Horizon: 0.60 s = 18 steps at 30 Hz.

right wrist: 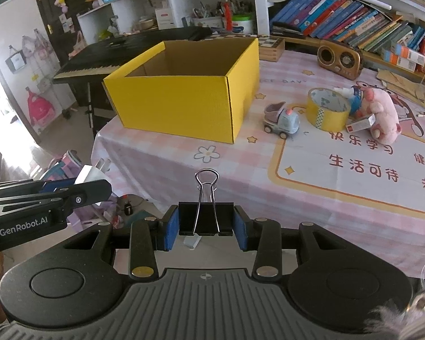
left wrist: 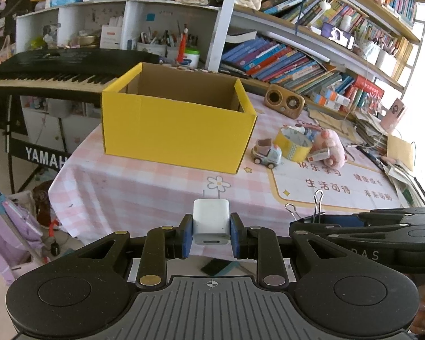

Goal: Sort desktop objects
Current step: 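Lift the charger and binder clip and carry both toward the yellow box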

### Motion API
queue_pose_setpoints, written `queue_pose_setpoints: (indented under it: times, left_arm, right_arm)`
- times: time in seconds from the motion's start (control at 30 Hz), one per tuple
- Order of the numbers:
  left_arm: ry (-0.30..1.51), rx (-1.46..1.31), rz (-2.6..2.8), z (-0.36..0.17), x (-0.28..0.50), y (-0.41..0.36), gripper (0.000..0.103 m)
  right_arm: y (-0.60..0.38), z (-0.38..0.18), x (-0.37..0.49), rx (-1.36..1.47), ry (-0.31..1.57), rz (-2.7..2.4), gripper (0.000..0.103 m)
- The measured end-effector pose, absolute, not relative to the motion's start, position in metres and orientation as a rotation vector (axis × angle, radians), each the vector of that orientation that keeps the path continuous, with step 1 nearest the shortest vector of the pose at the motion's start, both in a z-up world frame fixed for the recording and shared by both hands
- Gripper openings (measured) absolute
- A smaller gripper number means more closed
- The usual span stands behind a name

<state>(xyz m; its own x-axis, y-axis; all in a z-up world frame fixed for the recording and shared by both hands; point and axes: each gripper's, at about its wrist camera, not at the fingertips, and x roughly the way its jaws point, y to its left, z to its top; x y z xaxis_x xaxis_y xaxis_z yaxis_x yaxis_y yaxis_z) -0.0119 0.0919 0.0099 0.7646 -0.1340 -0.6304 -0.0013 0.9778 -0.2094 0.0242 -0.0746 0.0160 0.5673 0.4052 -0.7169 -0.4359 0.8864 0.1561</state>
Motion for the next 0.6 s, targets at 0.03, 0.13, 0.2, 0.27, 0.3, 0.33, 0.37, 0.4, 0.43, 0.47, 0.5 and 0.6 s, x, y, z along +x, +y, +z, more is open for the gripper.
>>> queue_pose_setpoints:
  times: [0.03,0.13,0.2,0.27,0.3,0.33,0.37,0.4,0.43,0.47,0.5,0.6]
  left_arm:
    - [0.697,-0.202,-0.074,0.0099,-0.0121,0.0919,0.025]
    - [0.695,-0.201,-0.077,0.0099,-0.0120,0.0918,0.025]
    - [0.694,-0.200,-0.080,0.0098,-0.0120,0.0918,0.025]
    - [0.694,-0.200,-0.082,0.0095,-0.0117,0.0922,0.025]
    - [0.695,-0.201,-0.083,0.0093,-0.0113,0.0925,0.025]
    - [0.694,-0.201,-0.084,0.0094,-0.0115,0.0924,0.025]
    - [0.694,-0.201,-0.086,0.0095,-0.0111,0.0926,0.025]
    - [0.694,-0.200,-0.087,0.0097,-0.0110,0.0927,0.025]
    - [0.693,-0.200,-0.088,0.0097,-0.0107,0.0931,0.025]
    - [0.692,-0.199,-0.089,0.0097,-0.0104,0.0934,0.025]
    - [0.692,-0.199,-0.090,0.0096,-0.0101,0.0937,0.025]
    - [0.690,-0.200,-0.090,0.0095,-0.0096,0.0959,0.025]
  right_arm:
    - [-0.0744,0.0161,0.0244,-0.041,0.831,0.495,0.037]
    - [-0.0730,0.0162,0.0240,-0.044,0.829,0.495,0.037]
    - [-0.0729,0.0162,0.0241,-0.045,0.827,0.494,0.037]
    - [-0.0726,0.0162,0.0243,-0.044,0.827,0.493,0.037]
    - [-0.0729,0.0162,0.0241,-0.045,0.827,0.494,0.037]
    - [-0.0729,0.0162,0.0241,-0.045,0.827,0.494,0.037]
    - [-0.0724,0.0166,0.0243,-0.045,0.827,0.493,0.037]
    - [-0.0722,0.0167,0.0244,-0.046,0.827,0.493,0.037]
    - [-0.0724,0.0167,0.0243,-0.046,0.827,0.494,0.037]
    - [-0.0723,0.0167,0.0243,-0.046,0.826,0.494,0.037]
    - [-0.0721,0.0167,0.0244,-0.047,0.826,0.494,0.037]
    - [-0.0695,0.0179,0.0261,-0.048,0.826,0.494,0.037]
